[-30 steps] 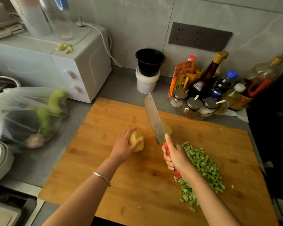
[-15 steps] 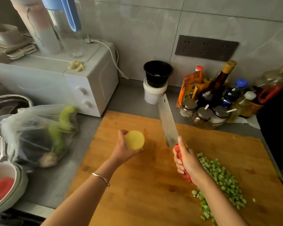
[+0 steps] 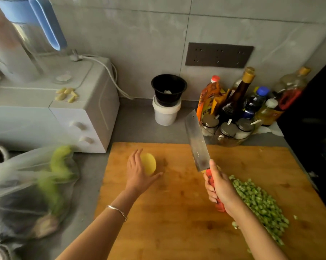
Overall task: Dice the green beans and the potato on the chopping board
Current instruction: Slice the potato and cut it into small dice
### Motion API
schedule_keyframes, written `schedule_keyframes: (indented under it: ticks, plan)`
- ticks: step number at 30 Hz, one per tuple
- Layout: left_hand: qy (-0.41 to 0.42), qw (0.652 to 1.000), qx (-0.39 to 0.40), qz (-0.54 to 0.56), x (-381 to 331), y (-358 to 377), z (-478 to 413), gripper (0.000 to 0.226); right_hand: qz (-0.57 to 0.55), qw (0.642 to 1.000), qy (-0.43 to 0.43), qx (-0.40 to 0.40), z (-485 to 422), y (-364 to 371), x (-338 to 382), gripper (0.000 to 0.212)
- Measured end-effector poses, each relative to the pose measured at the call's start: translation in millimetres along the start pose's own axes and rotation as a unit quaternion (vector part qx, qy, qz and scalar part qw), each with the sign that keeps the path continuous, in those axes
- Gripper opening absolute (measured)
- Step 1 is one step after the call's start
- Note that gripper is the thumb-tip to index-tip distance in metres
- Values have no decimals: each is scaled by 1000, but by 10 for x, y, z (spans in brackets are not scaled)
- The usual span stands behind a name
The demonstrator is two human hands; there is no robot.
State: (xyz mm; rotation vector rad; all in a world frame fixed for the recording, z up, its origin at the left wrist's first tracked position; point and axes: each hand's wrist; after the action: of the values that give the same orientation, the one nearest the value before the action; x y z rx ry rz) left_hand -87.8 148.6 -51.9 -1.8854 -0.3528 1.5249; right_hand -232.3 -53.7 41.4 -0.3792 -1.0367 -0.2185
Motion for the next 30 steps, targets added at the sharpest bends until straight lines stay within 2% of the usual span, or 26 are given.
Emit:
schedule_keyframes:
  ticks: [2, 4, 6, 10, 13, 16, 20, 23, 25, 27, 28, 29, 30]
  plan:
    - [66, 998, 6, -23, -181, 12, -9, 100, 4, 1000, -7, -20, 32, -87, -8, 56]
    - [115, 992, 52, -25, -427, 93, -62, 96, 1, 999, -11, -42, 61, -207, -16, 57]
    - [143, 981, 129, -26, -665, 258, -96, 98, -2, 998, -12, -60, 99, -342, -32, 56]
    - [146, 946, 285, -51, -999, 704, -93, 103, -4, 996, -26, -83, 196, -623, -118, 57]
    - [189, 926, 299, -130, -1148, 994, -145, 101, -9, 995, -25, -93, 242, -760, -175, 55]
    - [202, 912, 312, -174, -1279, 1250, -198, 79, -7, 995, -20, -95, 261, -877, -224, 55]
    - [127, 948, 270, -109, -1345, 1392, -208, 56, -13, 996, -16, -89, 278, -1007, -318, 56]
    - [-6, 969, 247, 21, -1312, 1317, -192, 59, -11, 997, -16, -81, 307, -1078, -383, 57]
    - [-127, 945, 250, 169, -1353, 1169, -107, 60, -16, 997, -14, -74, 322, -1111, -431, 56]
    - [-253, 886, 253, 295, -1422, 988, -9, 49, -16, 998, -12, -63, 322, -1128, -469, 56]
    - [-292, 864, 249, 325, -1427, 910, 24, 47, -14, 998, -10, -55, 316, -1121, -482, 56]
    - [-312, 858, 243, 327, -1412, 841, 69, 49, -10, 999, -8, -45, 308, -1100, -493, 55]
    - [-311, 877, 237, 277, -1360, 781, 103, 53, -6, 999, -5, -34, 301, -1062, -507, 55]
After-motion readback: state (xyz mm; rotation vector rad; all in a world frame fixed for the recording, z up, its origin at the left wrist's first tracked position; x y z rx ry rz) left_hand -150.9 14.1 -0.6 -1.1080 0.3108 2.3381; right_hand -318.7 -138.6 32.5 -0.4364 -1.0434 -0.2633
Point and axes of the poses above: each hand's wrist, its own z-axis away from the middle knuckle, its own y-axis out of the palm, x = y × z, and after that the axes turned 7 degrees about z, right-handed
